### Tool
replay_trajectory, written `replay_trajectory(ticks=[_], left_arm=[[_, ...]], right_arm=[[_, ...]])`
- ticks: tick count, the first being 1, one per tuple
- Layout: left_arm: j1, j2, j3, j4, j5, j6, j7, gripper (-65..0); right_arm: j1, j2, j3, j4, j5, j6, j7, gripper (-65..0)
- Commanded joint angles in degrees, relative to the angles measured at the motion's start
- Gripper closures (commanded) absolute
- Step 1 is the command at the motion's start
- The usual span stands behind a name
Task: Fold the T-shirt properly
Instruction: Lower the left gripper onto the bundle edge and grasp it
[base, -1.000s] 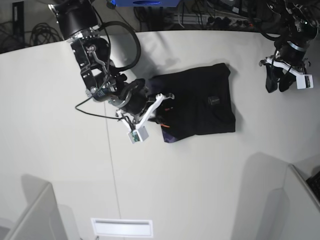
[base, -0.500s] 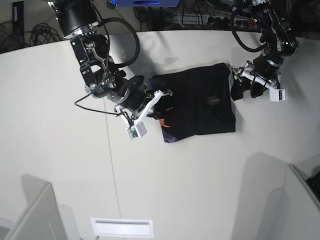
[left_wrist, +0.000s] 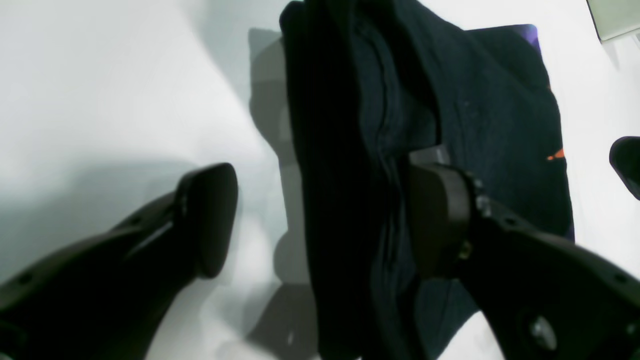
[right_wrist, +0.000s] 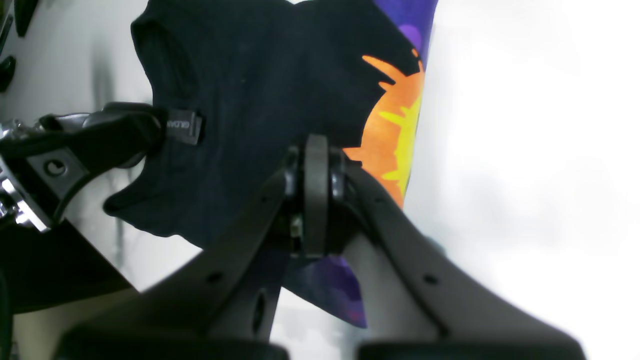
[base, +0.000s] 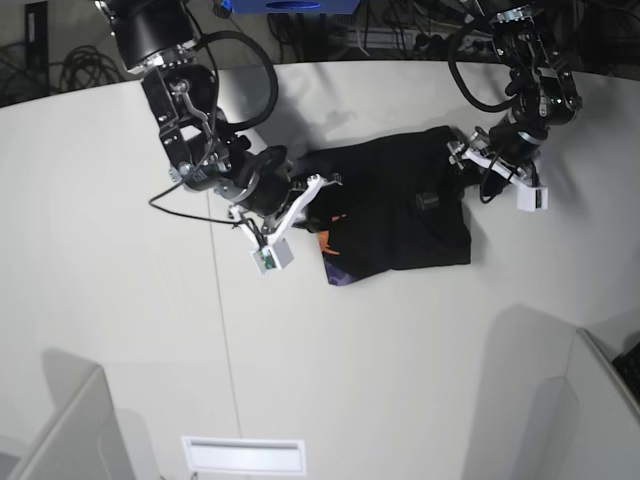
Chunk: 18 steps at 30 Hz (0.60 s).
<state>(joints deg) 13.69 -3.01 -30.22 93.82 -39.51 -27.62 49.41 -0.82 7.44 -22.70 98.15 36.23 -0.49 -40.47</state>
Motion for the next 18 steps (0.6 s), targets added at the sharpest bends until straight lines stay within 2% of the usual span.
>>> replay_trajectory(ticks=[1, 10, 16, 18], left_arm=[[-0.99, -0.38, -0.07, 0.73, -1.33, -0.47, -1.19, -50.2], [-4.59, -0.47, 0.02, -8.94, -1.24, -0.38, -1.19, -50.2], [-4.68, -0.64, 1.16, -10.00, -1.15, -0.30, -1.19, -50.0], [-4.68, -0.73, 3.89, -10.00, -1.15, 1.73, -1.36, -46.6]], right_arm=[[0.86, 0.07, 0.06, 1.06, 0.74, 0.54, 1.04, 0.0], [0.86, 0.07, 0.06, 1.06, 0.74, 0.54, 1.04, 0.0], [0.16, 0.16, 0.50, 1.06, 0.74, 0.54, 1.22, 0.0], [-0.02, 0.16, 0.50, 1.15, 0.74, 0.54, 1.22, 0.0]])
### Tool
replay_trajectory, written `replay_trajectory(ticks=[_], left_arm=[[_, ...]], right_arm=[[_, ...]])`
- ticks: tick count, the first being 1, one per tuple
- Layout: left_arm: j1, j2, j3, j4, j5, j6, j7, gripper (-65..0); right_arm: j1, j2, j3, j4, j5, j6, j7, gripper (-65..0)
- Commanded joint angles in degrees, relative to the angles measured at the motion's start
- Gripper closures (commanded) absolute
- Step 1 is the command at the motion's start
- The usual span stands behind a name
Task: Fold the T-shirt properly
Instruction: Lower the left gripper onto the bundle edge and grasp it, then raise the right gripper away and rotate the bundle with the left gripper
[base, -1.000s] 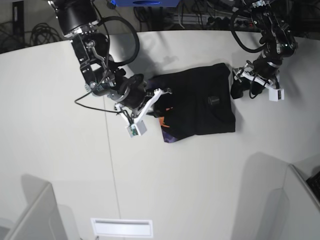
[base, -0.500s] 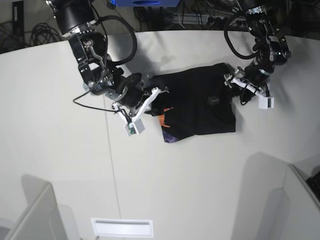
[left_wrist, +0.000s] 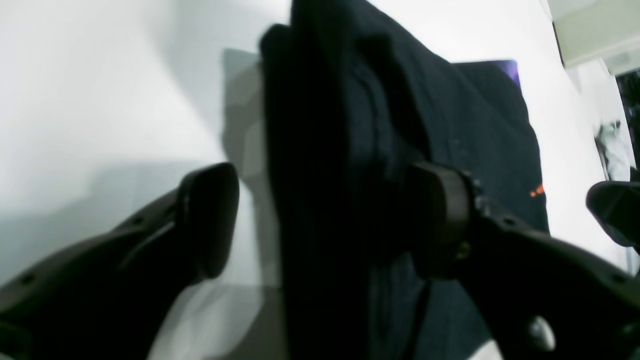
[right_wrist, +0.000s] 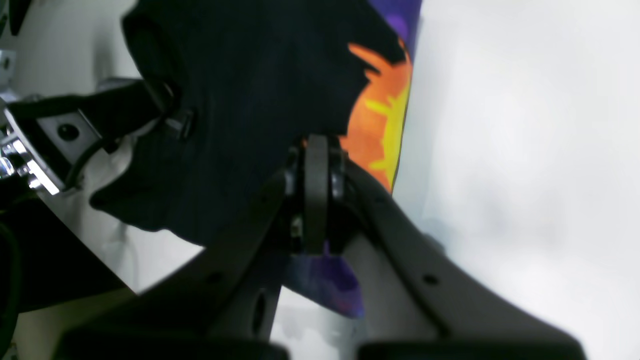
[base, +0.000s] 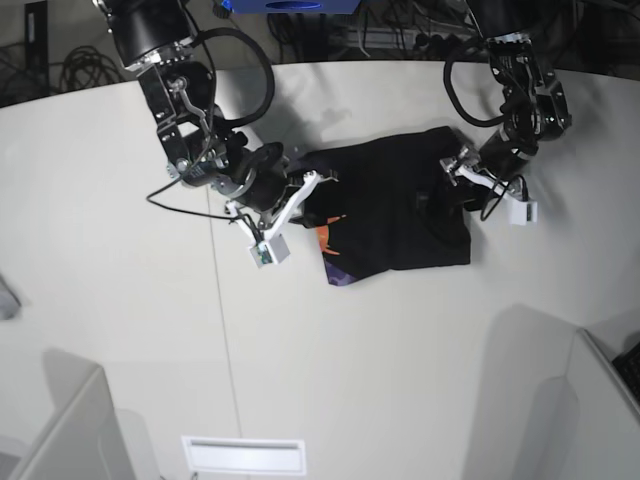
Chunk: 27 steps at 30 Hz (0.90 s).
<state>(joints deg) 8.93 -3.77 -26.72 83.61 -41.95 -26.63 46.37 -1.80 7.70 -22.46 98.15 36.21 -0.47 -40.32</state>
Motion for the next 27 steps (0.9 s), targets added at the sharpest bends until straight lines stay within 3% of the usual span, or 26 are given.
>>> replay_trajectory(ticks=[1, 6, 11, 14, 18, 27], left_arm=[[0.08, -0.05, 1.01, 0.21, 1.30, 1.80, 1.59, -43.6], [0.08, -0.32, 1.62, 0.12, 1.30, 2.76, 1.59, -28.6], [-0.09, -1.81, 5.05, 0.12, 1.30, 3.12, 1.67, -14.8], [-0.27, -3.04, 7.51, 0.12, 1.30, 7.25, 1.67, 0.0], [-0.36, -5.15, 10.68, 1.53, 1.30, 11.03, 1.85, 0.0], [-2.29, -13.86, 22.72, 4.34, 1.30, 11.03, 2.03, 0.0]], right_arm=[[0.62, -0.10, 0.26, 1.15, 0.76, 0.51, 1.06, 0.0], [-2.64, -0.01, 0.26, 2.64, 0.76, 0.51, 3.88, 0.0], [-4.75, 2.63, 0.44, 5.54, 0.76, 0.51, 4.40, 0.0], [-7.21, 2.98, 3.43, 6.86, 0.76, 0.51, 5.11, 0.0], [-10.37, 3.06, 11.25, 6.42, 0.76, 0.51, 5.02, 0.0], [-16.88, 3.33, 23.21, 6.86, 0.76, 0.51, 5.02, 0.0]])
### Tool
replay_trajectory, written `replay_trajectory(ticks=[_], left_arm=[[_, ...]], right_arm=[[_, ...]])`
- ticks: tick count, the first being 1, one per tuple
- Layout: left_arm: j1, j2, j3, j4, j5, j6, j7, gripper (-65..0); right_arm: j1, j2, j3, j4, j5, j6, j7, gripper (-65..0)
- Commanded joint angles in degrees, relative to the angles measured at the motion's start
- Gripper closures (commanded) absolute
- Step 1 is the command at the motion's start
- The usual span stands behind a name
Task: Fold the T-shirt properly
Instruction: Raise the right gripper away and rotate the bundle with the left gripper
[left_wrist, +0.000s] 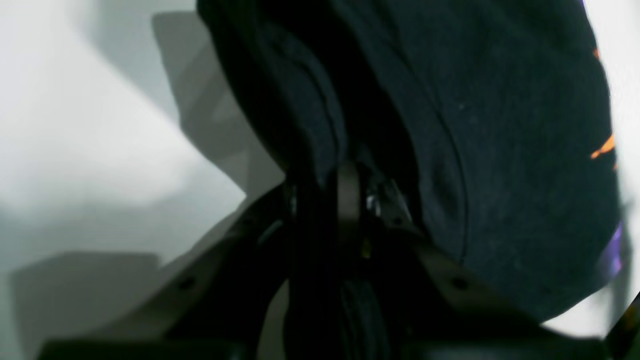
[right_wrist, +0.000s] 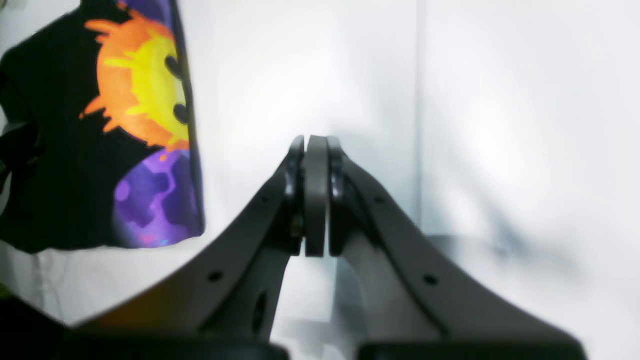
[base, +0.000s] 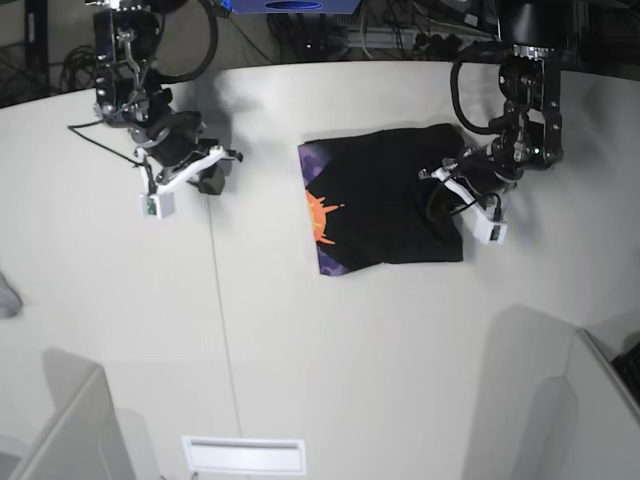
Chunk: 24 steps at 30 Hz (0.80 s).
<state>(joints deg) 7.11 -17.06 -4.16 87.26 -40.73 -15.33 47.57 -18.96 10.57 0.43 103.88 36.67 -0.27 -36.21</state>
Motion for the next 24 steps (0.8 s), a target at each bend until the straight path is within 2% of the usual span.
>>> replay_trajectory(ticks=[1, 9, 20, 24], left_arm=[[-0.56, -1.53, 1.57, 0.69, 0.07, -0.27, 0.82, 0.0], [-5.66, -5.93, 10.63, -1.51, 0.07, -0.27, 0.82, 0.0], [-19.29, -13.49, 31.90, -2.65, 0.25, -0.36, 0.82, 0.0], [-24.56, -14.28, 40.52, -2.56, 7.28, -0.54, 0.74, 0.0]], right_arm=[[-0.25, 0.47, 1.11, 1.14, 0.30, 0.32, 0.91, 0.0], [-3.24, 0.47, 5.24, 1.14, 0.30, 0.32, 0.91, 0.0], [-4.20, 0.20, 5.24, 1.14, 0.30, 0.32, 0.73, 0.0], [-4.29, 0.20, 5.24, 1.14, 0.30, 0.14, 0.73, 0.0]])
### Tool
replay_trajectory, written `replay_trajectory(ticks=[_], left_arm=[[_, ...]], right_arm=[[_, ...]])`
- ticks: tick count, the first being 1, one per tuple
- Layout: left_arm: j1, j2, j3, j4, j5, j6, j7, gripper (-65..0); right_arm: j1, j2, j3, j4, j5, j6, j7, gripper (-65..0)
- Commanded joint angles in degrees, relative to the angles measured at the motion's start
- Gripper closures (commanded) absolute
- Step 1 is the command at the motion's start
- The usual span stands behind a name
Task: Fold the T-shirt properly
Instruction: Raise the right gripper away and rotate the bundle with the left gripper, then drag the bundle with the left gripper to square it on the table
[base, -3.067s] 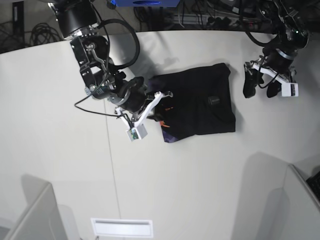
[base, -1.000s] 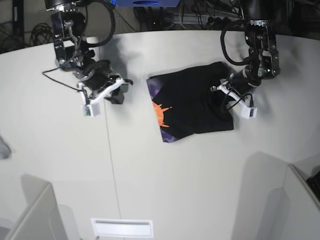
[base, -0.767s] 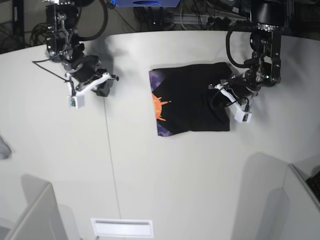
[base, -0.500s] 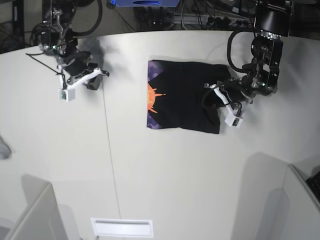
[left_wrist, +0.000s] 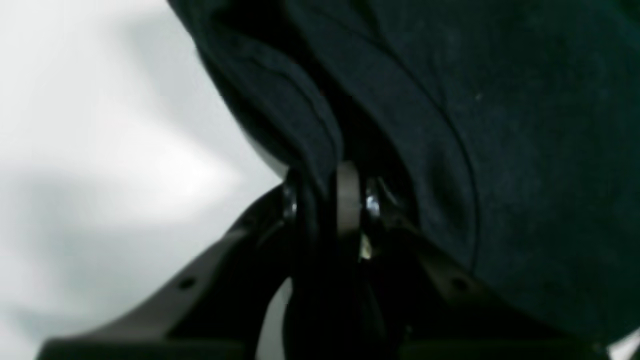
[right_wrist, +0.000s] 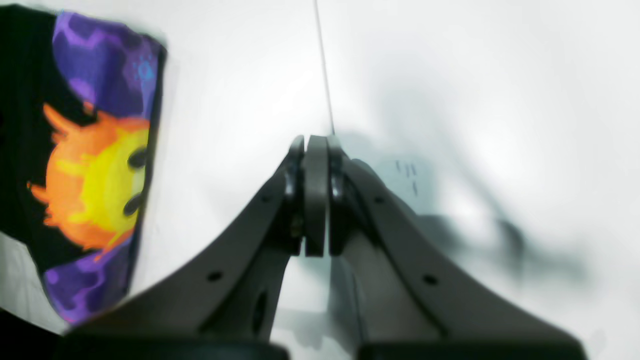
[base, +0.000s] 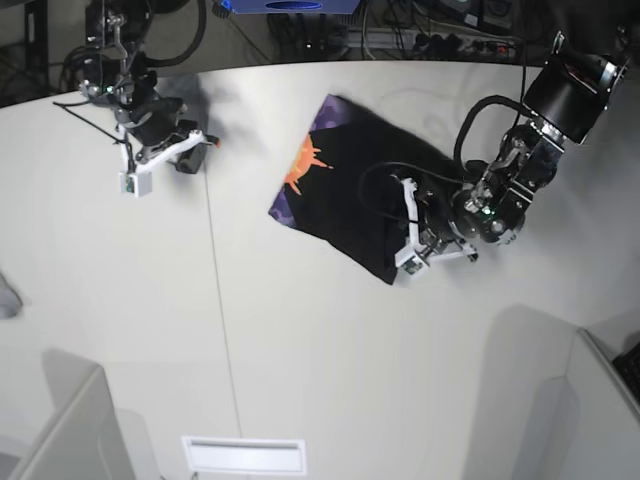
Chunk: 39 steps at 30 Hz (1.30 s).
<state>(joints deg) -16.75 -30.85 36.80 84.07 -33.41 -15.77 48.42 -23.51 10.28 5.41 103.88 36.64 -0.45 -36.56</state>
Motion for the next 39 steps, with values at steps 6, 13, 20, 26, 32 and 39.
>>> replay_trajectory(ticks=[6, 13, 20, 26, 32, 39], left_arm=[[-2.72, 0.13, 5.36, 0.89, 13.94, -4.41, -0.47, 0.0], [-3.16, 5.31, 4.83, 0.19, 31.08, -17.86, -3.98, 0.0], [-5.27, 8.48, 5.45, -7.55, 37.76, -24.23, -14.27, 0.0], [-8.43, 10.15, 7.03, -13.08, 39.25, -24.23, -23.68, 0.0], [-11.69, 10.15, 15.12, -13.79, 38.73, -24.23, -25.08, 0.0], [-14.24, 10.59, 19.34, -13.61, 38.73, -24.23, -29.13, 0.0]], right_arm=[[-0.27, 0.49, 0.35, 0.96, 0.24, 0.23, 1.17, 0.0], [-0.54, -0.57, 0.35, 0.61, 0.24, 0.14, 1.17, 0.0], [-1.24, -4.61, 4.83, 0.61, 0.06, 0.14, 1.00, 0.0], [-1.86, -5.58, 7.47, 0.61, 0.06, 0.14, 1.00, 0.0], [-2.12, -5.67, 7.56, 0.61, 0.06, 0.14, 1.00, 0.0], [-2.21, -5.67, 7.56, 0.61, 0.06, 0.14, 1.08, 0.0]])
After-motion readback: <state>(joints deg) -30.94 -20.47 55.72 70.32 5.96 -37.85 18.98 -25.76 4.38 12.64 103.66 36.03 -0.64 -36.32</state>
